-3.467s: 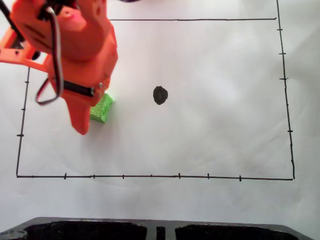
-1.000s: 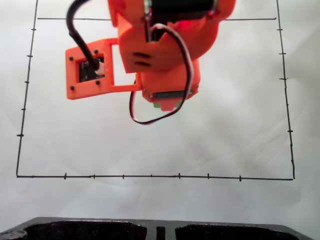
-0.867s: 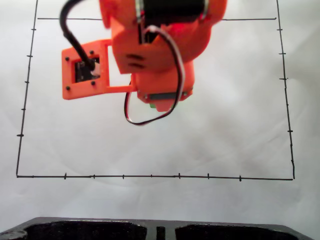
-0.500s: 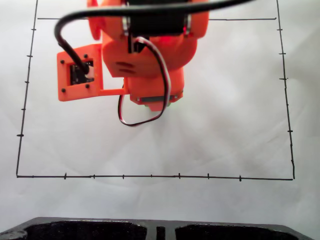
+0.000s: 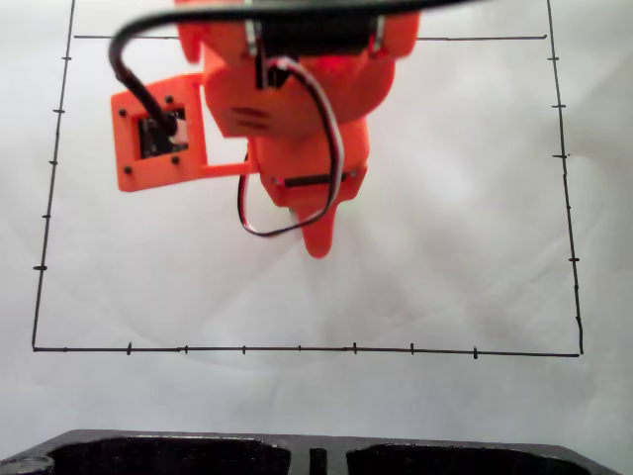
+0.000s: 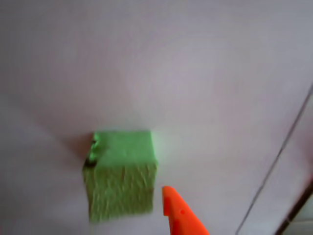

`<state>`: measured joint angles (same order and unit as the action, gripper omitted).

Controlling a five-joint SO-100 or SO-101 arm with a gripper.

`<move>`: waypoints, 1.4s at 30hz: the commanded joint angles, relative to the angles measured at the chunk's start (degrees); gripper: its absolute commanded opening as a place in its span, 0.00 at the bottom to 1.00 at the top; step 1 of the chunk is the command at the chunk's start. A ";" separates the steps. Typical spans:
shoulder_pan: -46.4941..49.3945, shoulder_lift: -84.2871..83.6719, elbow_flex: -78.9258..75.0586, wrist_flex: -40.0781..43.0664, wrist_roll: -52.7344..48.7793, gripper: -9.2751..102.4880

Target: Grasp the colored block, Place it on the black dot, and then return the arm to the default position.

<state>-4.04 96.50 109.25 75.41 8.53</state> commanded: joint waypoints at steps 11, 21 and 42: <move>0.79 19.16 2.72 5.01 -6.68 0.38; 2.37 35.68 9.05 1.93 -15.47 0.08; 1.14 70.14 42.63 -8.17 -20.48 0.08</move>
<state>-3.34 163.21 150.21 68.12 -12.39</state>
